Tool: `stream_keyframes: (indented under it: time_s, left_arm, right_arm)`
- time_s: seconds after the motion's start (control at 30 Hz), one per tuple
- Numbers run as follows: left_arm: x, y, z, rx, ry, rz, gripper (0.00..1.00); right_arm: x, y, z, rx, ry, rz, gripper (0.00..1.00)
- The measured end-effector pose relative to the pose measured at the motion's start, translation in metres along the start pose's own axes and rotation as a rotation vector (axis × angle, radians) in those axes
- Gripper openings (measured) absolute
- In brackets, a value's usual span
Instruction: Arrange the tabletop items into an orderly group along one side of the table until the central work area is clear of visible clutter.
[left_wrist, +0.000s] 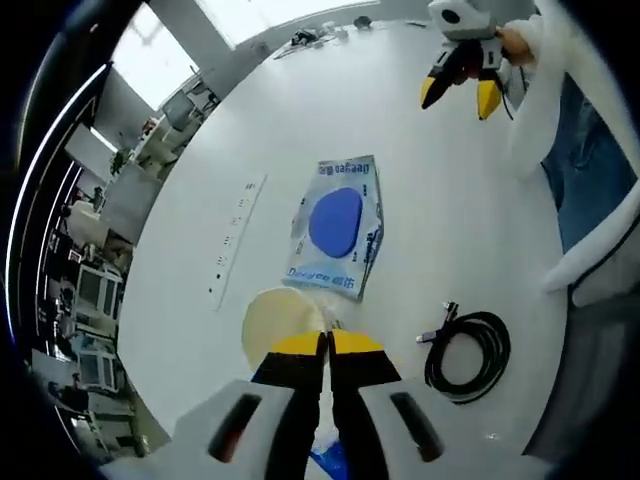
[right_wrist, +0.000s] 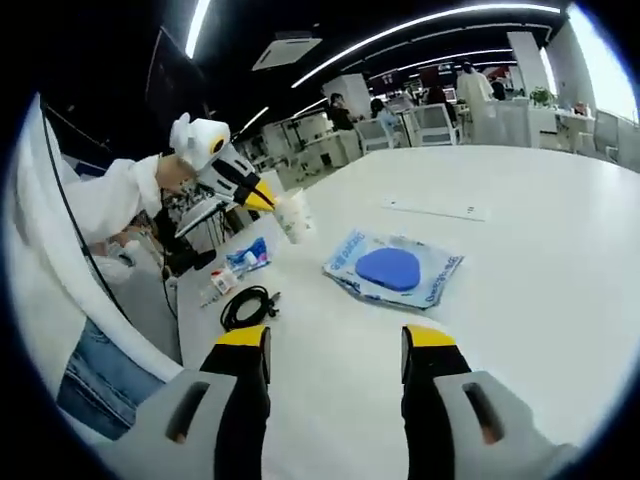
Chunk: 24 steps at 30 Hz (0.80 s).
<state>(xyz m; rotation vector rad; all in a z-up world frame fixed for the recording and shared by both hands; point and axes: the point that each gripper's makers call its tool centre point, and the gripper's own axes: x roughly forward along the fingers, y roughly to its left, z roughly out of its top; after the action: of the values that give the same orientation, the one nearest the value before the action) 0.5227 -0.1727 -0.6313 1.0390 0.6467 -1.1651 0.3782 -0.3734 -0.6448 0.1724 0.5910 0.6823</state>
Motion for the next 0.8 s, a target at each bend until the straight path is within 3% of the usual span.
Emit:
stream_keyframes:
  time_s: [0.23,0.53,0.8]
  left_arm:
    - [0.013,0.006,0.002,-0.018,-0.003,-0.008,0.0]
    - [0.036,0.009,-0.017,-0.004,0.095,-0.006,0.0]
    - [0.043,0.007,-0.008,-0.047,0.072,-0.008,0.0]
  right_arm:
    - [-0.003,-0.004,-0.006,0.035,-0.003,-0.015,0.51]
    - [-0.004,-0.009,-0.011,0.067,-0.003,-0.027,0.49]
    - [-0.003,-0.012,-0.012,0.097,-0.01,-0.026,0.49]
